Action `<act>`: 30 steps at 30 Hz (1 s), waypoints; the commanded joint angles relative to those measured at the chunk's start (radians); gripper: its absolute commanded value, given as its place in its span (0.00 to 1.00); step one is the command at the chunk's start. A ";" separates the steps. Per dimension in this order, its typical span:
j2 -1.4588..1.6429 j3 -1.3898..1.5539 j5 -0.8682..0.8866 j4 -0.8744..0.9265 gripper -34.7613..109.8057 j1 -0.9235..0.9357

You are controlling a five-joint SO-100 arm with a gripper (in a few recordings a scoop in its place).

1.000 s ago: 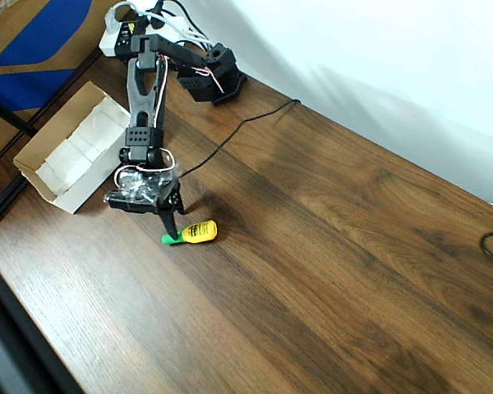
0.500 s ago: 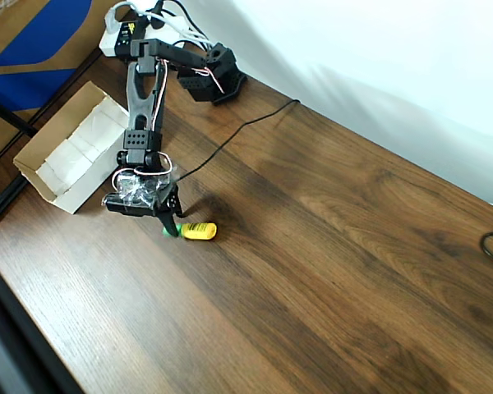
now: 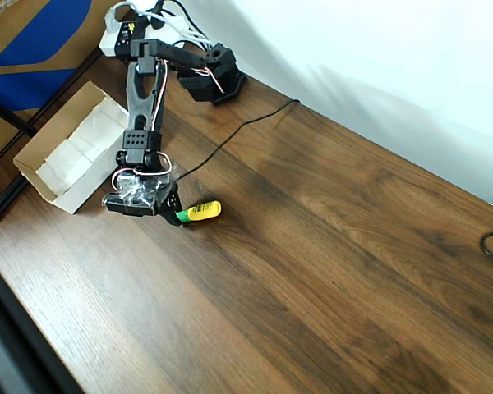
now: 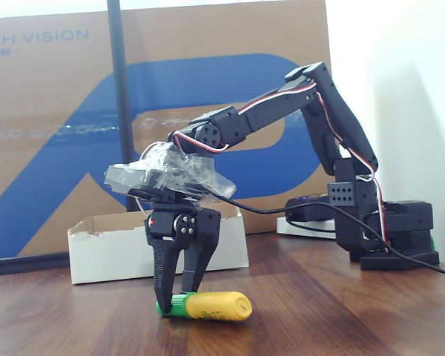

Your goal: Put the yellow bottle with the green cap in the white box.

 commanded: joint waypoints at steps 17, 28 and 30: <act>0.681 0.207 0.121 -0.032 0.24 0.239; 0.795 0.416 0.244 -0.190 0.24 0.660; 0.804 0.448 0.258 -0.221 0.24 0.746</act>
